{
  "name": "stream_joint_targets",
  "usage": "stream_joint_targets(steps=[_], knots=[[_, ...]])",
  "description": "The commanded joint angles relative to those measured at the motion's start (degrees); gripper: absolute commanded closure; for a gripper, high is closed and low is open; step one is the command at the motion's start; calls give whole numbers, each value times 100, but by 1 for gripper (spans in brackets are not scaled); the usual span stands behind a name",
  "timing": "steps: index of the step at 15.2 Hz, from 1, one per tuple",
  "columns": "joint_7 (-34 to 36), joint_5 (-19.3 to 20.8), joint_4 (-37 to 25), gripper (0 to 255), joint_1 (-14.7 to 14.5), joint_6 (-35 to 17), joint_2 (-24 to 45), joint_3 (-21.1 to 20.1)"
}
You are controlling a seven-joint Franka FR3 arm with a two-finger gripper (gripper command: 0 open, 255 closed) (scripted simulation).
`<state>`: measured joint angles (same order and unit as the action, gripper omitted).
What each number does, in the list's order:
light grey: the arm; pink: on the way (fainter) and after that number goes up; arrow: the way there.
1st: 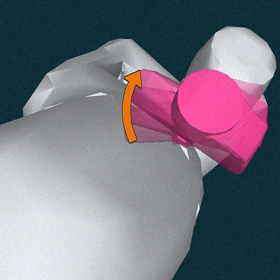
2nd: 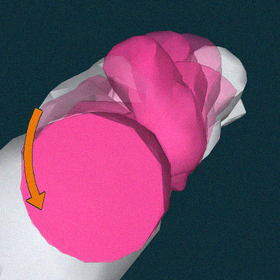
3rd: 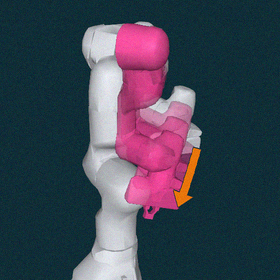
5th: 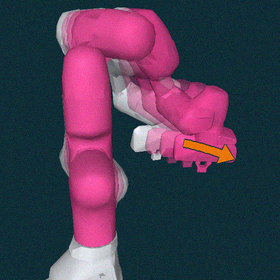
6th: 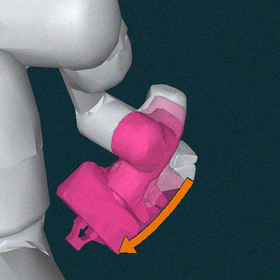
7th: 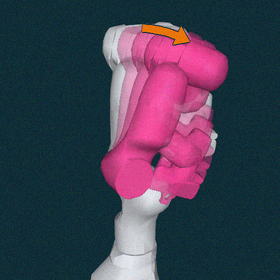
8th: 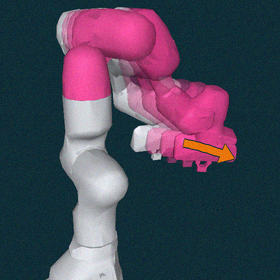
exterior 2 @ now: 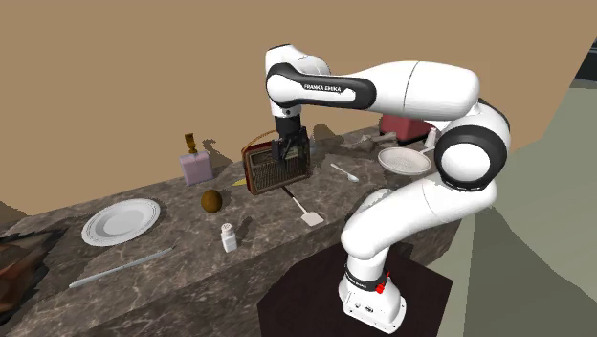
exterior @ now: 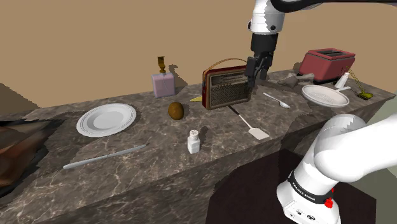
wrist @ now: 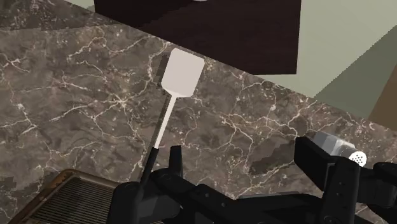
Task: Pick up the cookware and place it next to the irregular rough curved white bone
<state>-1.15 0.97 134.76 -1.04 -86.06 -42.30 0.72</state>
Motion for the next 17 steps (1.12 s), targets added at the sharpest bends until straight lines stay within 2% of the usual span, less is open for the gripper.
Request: stream_joint_targets(steps=[1,9,17], knots=[[0,0,0,0,0,0,0,0],[623,140,1487,0,488,-1950,-10,184],[1227,309,2529,0,1032,-4199,720,397]])
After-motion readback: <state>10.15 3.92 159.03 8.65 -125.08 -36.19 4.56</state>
